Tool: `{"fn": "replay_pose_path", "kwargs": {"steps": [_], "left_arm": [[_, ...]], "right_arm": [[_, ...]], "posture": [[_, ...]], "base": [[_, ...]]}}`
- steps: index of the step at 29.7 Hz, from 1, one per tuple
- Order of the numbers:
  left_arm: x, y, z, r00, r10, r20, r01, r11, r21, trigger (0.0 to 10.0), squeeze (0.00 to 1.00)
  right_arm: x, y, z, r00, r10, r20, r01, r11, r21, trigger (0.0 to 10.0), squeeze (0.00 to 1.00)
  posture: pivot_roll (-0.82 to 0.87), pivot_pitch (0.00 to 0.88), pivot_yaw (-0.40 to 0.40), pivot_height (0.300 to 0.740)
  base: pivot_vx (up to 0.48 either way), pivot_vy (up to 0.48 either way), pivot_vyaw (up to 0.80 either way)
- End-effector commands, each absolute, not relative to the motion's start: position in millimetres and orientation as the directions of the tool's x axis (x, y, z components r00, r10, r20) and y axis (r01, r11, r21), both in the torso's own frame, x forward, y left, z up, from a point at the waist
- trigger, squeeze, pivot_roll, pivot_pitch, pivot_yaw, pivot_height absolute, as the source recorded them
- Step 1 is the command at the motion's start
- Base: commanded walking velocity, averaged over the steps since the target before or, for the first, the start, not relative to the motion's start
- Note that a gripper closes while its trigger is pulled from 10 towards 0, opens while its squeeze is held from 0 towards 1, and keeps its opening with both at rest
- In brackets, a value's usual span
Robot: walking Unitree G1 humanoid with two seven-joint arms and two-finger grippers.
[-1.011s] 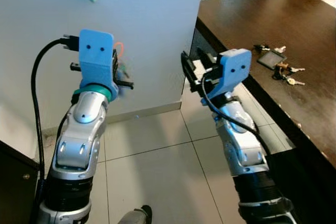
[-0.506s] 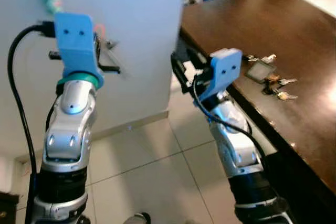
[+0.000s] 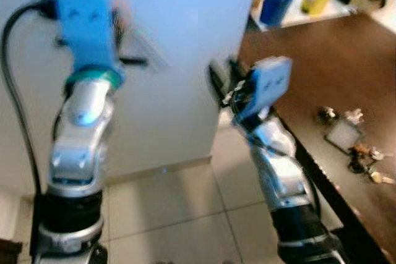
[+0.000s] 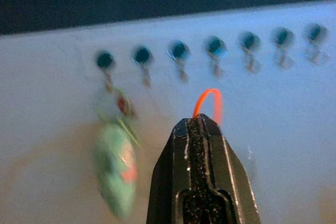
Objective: Hang keys on a hook
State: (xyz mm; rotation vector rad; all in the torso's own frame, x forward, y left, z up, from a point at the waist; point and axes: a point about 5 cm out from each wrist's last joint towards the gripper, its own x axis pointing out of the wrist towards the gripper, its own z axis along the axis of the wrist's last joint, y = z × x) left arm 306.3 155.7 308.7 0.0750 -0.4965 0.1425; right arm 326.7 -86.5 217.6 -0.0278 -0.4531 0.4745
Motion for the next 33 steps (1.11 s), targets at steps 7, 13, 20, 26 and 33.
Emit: {"fn": "replay_pose_path", "kwargs": {"steps": [7, 13, 20, 26, 33], "left_arm": [[289, 148, 311, 0.853, 0.035, 0.520, -0.086, 0.994, 0.074, 10.0, 0.00], [261, 132, 294, 0.856, -0.193, 0.480, 0.116, 0.976, 0.186, 10.0, 0.00], [259, 120, 290, 0.838, -0.297, 0.457, 0.225, 0.952, 0.206, 10.0, 0.00], [261, 115, 300, 0.823, -0.286, 0.491, 0.231, 0.958, 0.171, 10.0, 0.00], [269, 130, 299, 0.859, -0.189, 0.475, 0.160, 0.982, 0.102, 10.0, 0.00]], "right_arm": [[326, -94, 213, 0.804, 0.436, 0.405, -0.422, 0.898, -0.128, 10.0, 0.00], [325, -98, 213, 0.798, 0.444, 0.406, -0.435, 0.892, -0.122, 10.0, 0.00], [325, -101, 212, 0.800, 0.446, 0.401, -0.433, 0.892, -0.130, 10.0, 0.00], [322, -104, 205, 0.805, 0.455, 0.381, -0.429, 0.890, -0.157, 10.0, 0.00], [315, -109, 203, 0.794, 0.459, 0.398, -0.431, 0.887, -0.163, 10.0, 0.00]], "posture": [[0.12, 0.018, 0.095, 0.740], [0.13, 0.039, 0.080, 0.740], [0.12, 0.043, 0.076, 0.740], [0.12, 0.051, 0.077, 0.740], [0.12, 0.059, 0.080, 0.740]], "base": [[0.480, 0.000, 0.07], [0.211, 0.000, 0.00], [0.000, 0.000, 0.00], [0.000, 0.000, 0.00], [0.000, 0.000, 0.00]]}}
